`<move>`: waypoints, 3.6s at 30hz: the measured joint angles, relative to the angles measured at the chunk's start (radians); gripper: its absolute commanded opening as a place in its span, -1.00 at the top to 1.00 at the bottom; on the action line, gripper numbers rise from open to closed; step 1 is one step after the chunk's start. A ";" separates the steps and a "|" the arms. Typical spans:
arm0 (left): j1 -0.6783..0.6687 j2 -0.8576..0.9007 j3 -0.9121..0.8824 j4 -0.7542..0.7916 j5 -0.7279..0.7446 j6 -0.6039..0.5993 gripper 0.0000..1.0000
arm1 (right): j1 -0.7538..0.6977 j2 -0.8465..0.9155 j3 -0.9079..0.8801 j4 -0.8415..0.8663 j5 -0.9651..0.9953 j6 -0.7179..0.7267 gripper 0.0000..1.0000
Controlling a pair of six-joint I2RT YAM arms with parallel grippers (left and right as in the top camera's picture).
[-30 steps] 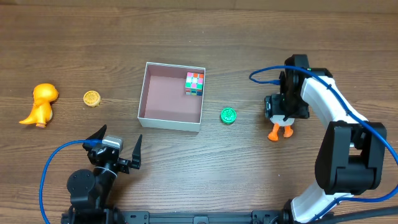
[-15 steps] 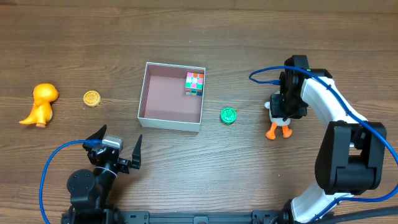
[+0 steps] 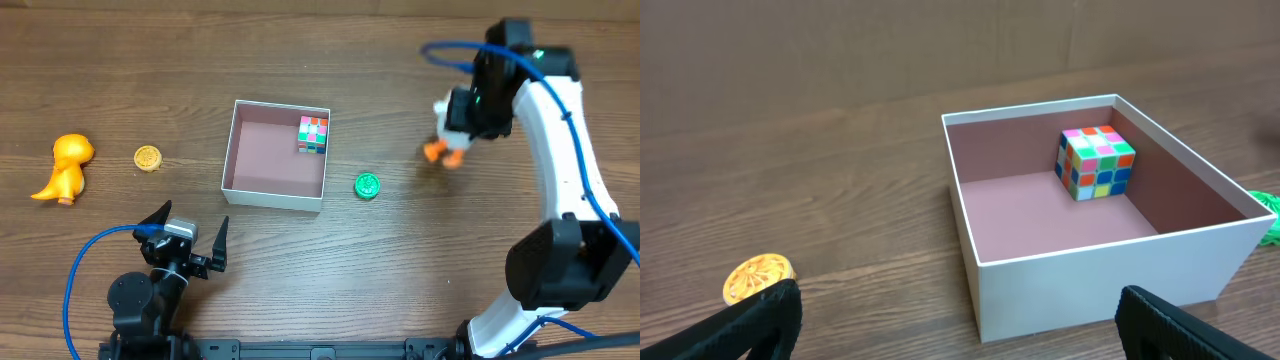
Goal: Pack container
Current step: 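Lift the plush duck and carry it toward the box, then lower the plush duck into the box beside the cube with the right gripper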
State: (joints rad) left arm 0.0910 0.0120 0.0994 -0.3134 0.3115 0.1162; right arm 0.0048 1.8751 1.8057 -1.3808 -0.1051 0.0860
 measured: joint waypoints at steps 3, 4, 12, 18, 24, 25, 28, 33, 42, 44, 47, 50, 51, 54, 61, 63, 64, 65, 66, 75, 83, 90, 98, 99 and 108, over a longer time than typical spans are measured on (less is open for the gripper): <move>0.000 0.000 0.000 0.000 0.000 0.000 -1.00 | 0.018 0.000 0.177 -0.073 -0.134 0.012 0.60; 0.000 0.000 0.000 0.000 0.000 0.000 -1.00 | 0.031 0.000 0.219 -0.087 -0.173 0.014 0.60; 0.000 0.000 0.000 0.000 0.000 0.000 -1.00 | 0.261 0.000 0.323 -0.093 -0.325 0.076 0.61; 0.000 0.000 0.000 0.000 0.000 0.000 -1.00 | 0.452 0.000 0.323 -0.059 -0.278 0.185 0.71; 0.000 0.000 0.000 0.000 0.000 0.000 -1.00 | 0.541 0.000 0.323 -0.027 -0.150 0.277 0.71; 0.000 0.000 0.000 0.000 0.000 0.000 -1.00 | 0.548 0.000 0.321 -0.017 -0.143 0.282 0.71; 0.000 0.000 0.000 0.000 0.000 0.000 -1.00 | 0.577 0.000 0.285 0.038 -0.121 0.312 0.71; 0.000 0.000 0.000 0.000 0.000 0.000 -1.00 | 0.600 0.000 0.159 0.118 -0.106 0.342 0.71; 0.000 0.000 0.000 0.000 0.000 0.000 -1.00 | 0.601 0.001 -0.058 0.326 -0.097 0.420 0.67; 0.000 0.000 0.000 0.000 0.000 0.000 -1.00 | 0.601 0.001 -0.076 0.348 -0.097 0.426 0.65; 0.000 0.000 0.000 0.000 0.000 0.000 -1.00 | 0.601 0.001 -0.100 0.363 -0.097 0.433 0.58; 0.000 0.000 0.000 0.000 0.000 0.000 -1.00 | 0.601 0.001 -0.130 0.381 -0.090 0.435 0.57; 0.000 0.000 0.000 0.000 0.000 0.000 -1.00 | 0.601 0.001 -0.147 0.394 -0.085 0.436 0.57; 0.000 0.000 0.000 0.000 0.000 0.000 -1.00 | 0.601 0.001 -0.202 0.434 -0.072 0.437 0.52; 0.000 0.000 0.000 0.000 0.000 0.000 -1.00 | 0.601 0.001 -0.267 0.475 -0.066 0.438 0.32; 0.000 0.000 0.000 0.000 0.000 0.000 -1.00 | 0.601 0.001 -0.267 0.481 -0.062 0.435 0.26; 0.000 0.000 0.000 0.000 0.000 0.000 -1.00 | 0.601 0.001 -0.267 0.481 -0.062 0.439 0.20; 0.000 0.000 0.000 0.000 0.000 0.000 -1.00 | 0.601 0.001 -0.267 0.481 -0.063 0.438 0.17; 0.000 0.000 0.000 0.000 0.000 0.000 -1.00 | 0.601 0.001 -0.267 0.482 -0.062 0.439 0.10; 0.000 0.000 0.000 0.000 0.000 0.000 -1.00 | 0.602 0.001 -0.267 0.499 -0.062 0.438 0.09; 0.000 0.000 0.000 0.000 0.000 0.000 -1.00 | 0.634 0.001 -0.267 0.505 -0.062 0.438 0.28; 0.000 0.000 0.000 0.000 0.000 0.000 -1.00 | 0.665 0.001 -0.267 0.490 -0.062 0.438 0.19; 0.000 0.000 0.000 0.000 0.000 0.000 -1.00 | 0.665 0.001 -0.267 0.490 -0.020 0.438 0.15; 0.000 0.000 0.000 0.000 0.000 0.000 -1.00 | 0.665 0.001 -0.267 0.490 -0.018 0.438 0.14; 0.000 0.000 0.000 0.000 0.000 0.000 -1.00 | 0.665 0.023 -0.267 0.479 -0.017 0.437 -0.08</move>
State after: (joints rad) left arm 0.0910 0.0120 0.0994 -0.3134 0.3111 0.1158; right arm 0.6701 1.8980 1.5387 -0.9016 -0.1223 0.5228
